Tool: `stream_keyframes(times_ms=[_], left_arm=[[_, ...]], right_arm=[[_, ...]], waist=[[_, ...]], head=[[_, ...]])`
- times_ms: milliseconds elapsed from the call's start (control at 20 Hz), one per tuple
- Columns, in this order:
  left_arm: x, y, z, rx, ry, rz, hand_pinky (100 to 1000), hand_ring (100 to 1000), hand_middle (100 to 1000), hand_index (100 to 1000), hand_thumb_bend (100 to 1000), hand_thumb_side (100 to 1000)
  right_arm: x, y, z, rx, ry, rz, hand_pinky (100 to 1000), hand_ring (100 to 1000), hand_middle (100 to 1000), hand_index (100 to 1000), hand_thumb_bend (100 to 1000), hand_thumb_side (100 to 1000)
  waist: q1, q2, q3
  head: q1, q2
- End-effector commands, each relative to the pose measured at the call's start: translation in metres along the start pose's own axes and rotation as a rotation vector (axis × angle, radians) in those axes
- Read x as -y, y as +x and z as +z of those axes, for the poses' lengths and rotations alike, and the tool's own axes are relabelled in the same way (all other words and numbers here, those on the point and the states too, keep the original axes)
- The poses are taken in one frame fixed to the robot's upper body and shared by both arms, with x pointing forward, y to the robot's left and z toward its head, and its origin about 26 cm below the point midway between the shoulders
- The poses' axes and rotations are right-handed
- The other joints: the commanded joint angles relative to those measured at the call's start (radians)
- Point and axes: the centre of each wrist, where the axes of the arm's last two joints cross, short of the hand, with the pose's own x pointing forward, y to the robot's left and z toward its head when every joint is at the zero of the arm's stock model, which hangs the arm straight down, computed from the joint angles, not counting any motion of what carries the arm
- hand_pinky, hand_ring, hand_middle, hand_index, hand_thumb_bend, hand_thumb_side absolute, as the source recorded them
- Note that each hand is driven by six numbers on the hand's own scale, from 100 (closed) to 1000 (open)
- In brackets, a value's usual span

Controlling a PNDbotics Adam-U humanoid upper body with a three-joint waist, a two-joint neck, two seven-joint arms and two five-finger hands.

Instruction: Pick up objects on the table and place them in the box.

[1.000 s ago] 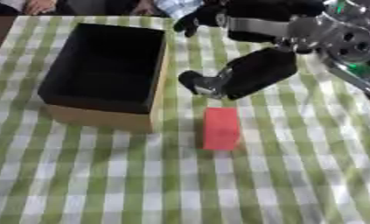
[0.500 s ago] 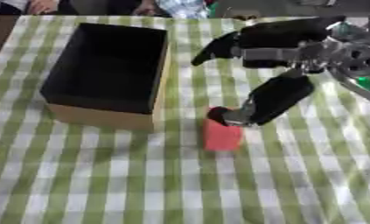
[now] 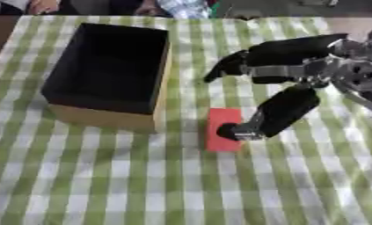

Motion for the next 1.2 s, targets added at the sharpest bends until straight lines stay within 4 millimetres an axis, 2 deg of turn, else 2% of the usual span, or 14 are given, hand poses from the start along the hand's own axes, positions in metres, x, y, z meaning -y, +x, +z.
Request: stream_keyframes(times_ms=[50, 400, 800, 1200], left_arm=[[0.000, 0.005, -0.005, 0.024, -0.009, 0.012, 637, 742, 698, 639, 100, 787], [0.001, 0.005, -0.005, 0.021, -0.013, 0.017, 636, 742, 695, 638, 100, 784], [0.002, 0.006, -0.004, 0.017, -0.012, 0.024, 635, 741, 690, 636, 100, 787], [0.003, 0.006, -0.004, 0.010, -0.011, 0.028, 634, 741, 689, 634, 100, 787]], right_arm=[[0.000, -0.002, 0.003, -0.091, 0.056, -0.047, 966, 1000, 963, 1000, 425, 829], [-0.015, -0.023, -0.017, -0.135, 0.107, -0.119, 963, 1000, 948, 1000, 391, 761], [-0.031, -0.043, -0.037, -0.162, 0.162, -0.173, 959, 1000, 936, 1000, 419, 761], [-0.043, -0.051, -0.051, -0.161, 0.202, -0.215, 950, 1000, 923, 1000, 415, 752]], waist=[[-0.009, -0.026, 0.003], [-0.006, -0.020, 0.009], [-0.004, -0.013, 0.014], [-0.002, -0.007, 0.020]], head=[[-0.004, -0.008], [-0.007, -0.008], [-0.011, -0.014], [-0.013, -0.015]])
